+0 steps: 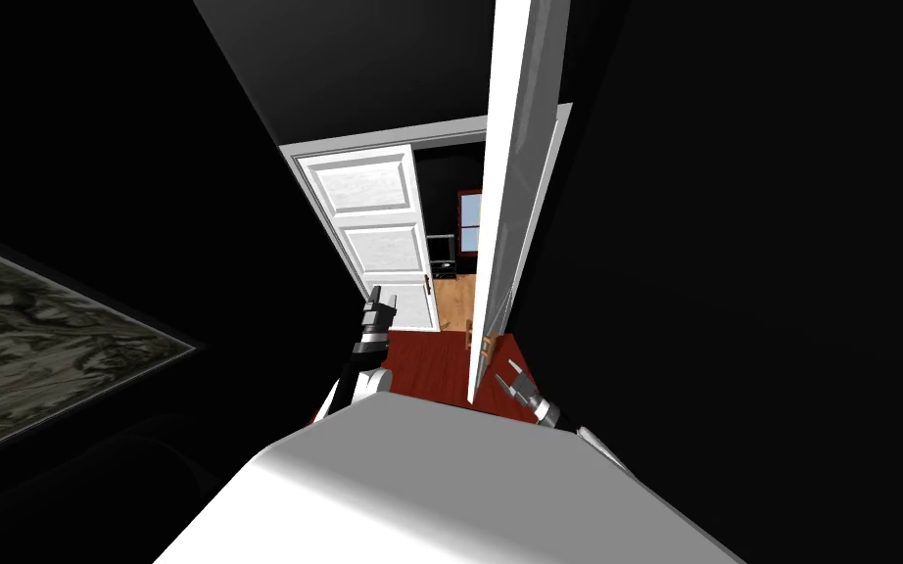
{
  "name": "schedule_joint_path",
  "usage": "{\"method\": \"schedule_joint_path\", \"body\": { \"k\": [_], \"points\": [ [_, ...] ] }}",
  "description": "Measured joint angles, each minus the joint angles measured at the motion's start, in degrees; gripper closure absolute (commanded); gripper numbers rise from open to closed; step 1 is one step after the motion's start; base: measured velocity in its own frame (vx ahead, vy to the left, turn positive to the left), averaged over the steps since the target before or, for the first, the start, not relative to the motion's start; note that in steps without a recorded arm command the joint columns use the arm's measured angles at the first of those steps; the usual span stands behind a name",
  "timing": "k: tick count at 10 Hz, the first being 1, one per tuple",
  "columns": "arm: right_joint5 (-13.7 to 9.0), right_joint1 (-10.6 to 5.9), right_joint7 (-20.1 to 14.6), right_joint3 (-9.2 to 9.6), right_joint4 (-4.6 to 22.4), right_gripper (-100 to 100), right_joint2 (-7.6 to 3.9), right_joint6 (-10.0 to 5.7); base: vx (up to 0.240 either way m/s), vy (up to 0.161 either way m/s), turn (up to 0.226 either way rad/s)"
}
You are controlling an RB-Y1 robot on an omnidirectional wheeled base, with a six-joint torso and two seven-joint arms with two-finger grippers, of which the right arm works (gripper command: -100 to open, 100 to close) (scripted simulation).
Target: Pull the door open
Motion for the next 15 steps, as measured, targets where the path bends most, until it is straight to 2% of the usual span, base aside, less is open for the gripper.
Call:
{"method": "schedule_joint_path", "body": {
  "k": [3,5,6,10,12,14,15],
  "points": [
    [3.4,1.18,-1.3,2.3,-2.6,-100,-0.58,-2.93,0.089,-0.173,0.112],
    [4.6,0.42,-1.4,3.12,-1.4,-100,-0.73,-4.91,0.05,-0.126,0.08],
    [4.7,0.42,-1.4,3.17,-1.4,-100,-0.75,-5.12,-0.036,0.085,-0.124],
    [4.4,-0.35,-1.2,2.73,-0.6,-100,-0.47,-4.72,-0.1,0.197,-0.089],
    [4.0,-1.81,-0.8,2.12,1.2,-100,-0.03,-4.39,-0.11,0.199,0.079],
    [3.3,-3.32,-0.7,1.22,2.4,-100,0.66,-2.93,-0.013,0.049,0.145],
    [3.0,-3.55,-0.6,0.92,2.5,-100,0.97,-2.32,0.039,-0.023,0.079]
  ]
}}
